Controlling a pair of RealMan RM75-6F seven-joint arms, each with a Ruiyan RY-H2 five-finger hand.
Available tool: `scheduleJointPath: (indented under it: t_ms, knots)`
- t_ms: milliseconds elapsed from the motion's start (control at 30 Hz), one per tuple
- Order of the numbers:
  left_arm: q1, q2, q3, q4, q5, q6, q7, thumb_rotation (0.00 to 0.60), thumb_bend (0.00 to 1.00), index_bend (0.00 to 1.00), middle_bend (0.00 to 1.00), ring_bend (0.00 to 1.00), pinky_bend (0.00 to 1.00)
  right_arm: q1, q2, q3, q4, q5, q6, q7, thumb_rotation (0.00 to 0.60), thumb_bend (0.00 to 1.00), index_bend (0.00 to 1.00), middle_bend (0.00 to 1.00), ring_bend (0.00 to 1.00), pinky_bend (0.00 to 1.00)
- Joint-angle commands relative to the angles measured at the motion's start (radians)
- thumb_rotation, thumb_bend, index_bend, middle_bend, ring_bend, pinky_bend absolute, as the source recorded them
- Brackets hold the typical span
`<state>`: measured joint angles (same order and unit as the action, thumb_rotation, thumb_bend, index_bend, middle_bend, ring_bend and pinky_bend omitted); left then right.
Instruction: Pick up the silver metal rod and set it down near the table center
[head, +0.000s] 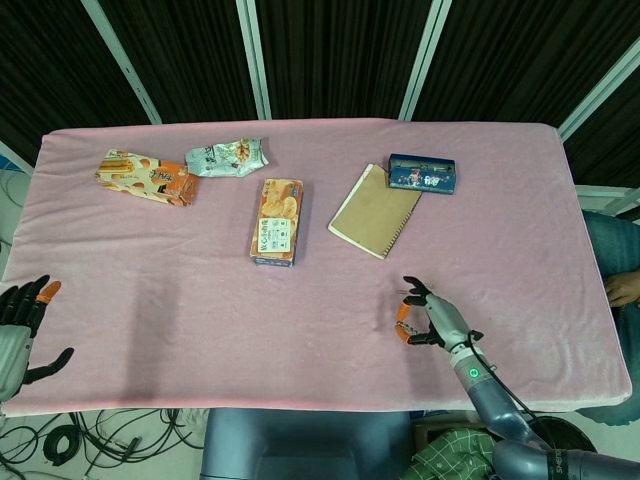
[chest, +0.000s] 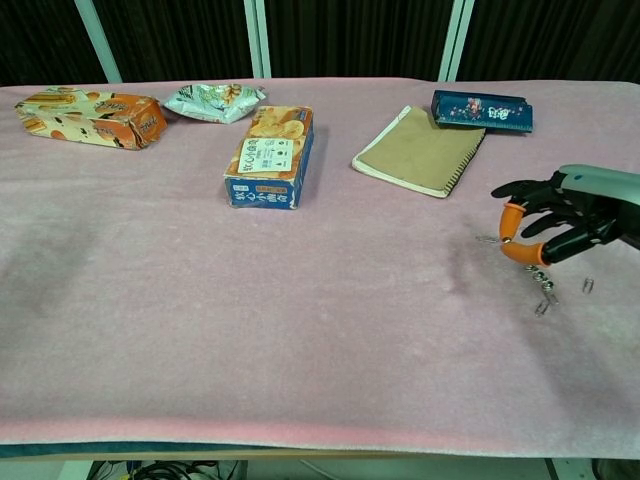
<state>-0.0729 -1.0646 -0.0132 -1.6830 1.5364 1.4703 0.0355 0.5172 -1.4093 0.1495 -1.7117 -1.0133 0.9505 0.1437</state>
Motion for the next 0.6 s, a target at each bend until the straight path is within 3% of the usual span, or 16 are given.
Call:
scheduleJointPath:
  t_ms: [33,600]
  knots:
    - [-0.002,-0.001,0.001,-0.003,-0.002,-0.004,0.003,0.600,0.22,0.06,0.00,0.00,0.00,-0.004,-0.012,-0.002,0.000,-0.001,0.000,0.000,0.600,0.36,0.61,0.04,0.13,0.17]
    - [0.000,-0.013,-0.005,-0.004,-0.020,0.006,0.032,0.600,0.22,0.06,0.00,0.00,0.00,-0.013,-0.090,0.011,0.081,-0.001,-0.018,0.023,0.600,0.36,0.62,0.04,0.13,0.17]
